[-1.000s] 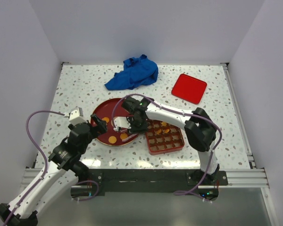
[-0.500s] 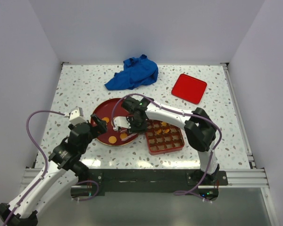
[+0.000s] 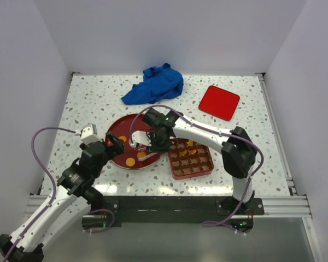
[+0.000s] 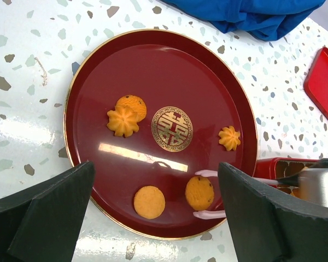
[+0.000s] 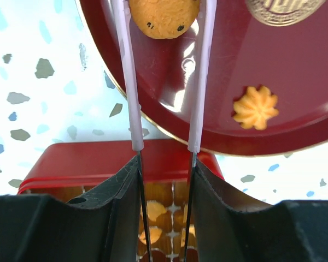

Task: Pack the cookies

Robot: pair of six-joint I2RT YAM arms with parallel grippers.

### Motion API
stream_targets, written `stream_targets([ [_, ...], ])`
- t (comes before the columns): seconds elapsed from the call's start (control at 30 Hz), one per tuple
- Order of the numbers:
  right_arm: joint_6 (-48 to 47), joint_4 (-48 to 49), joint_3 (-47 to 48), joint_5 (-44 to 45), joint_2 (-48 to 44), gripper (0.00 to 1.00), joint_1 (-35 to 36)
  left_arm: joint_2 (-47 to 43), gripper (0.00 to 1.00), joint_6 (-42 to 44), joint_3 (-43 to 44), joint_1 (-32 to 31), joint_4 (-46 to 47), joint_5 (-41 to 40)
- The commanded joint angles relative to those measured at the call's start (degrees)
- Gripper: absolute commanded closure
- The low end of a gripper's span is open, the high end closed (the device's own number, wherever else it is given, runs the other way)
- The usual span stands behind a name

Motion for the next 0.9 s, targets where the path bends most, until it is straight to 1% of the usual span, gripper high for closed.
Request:
stream_targets([
  [0.0, 1.93, -0.58, -0.51, -2.89, -7.69, 0.79, -0.49, -0.08, 0.0, 0.27, 1.87, 0.37, 2.69, -0.29],
  [0.3, 2.02, -3.91, -6.49, -5.79, -16.23, 0.81, -4.62, 0.88, 0.0, 0.19, 1.87, 0.45, 3.66, 0.5],
  [0.47, 2.1, -6.2, -10.08, -7.9, -20.88, 0.81, -10.41, 2.2, 0.0, 0.63, 2.05, 0.45, 4.62, 1.11],
  [0.67, 0.96, -7.7, -16.4, -7.2, -26.59, 0.81, -14.46, 4.04, 0.0, 1.15, 2.31, 0.37, 6.38, 2.25],
  [0.87, 0.52, -9.45, -20.46, -7.2, -30.38, 0.81, -19.2, 5.63, 0.0, 1.68, 2.66, 0.37, 7.78, 3.22],
])
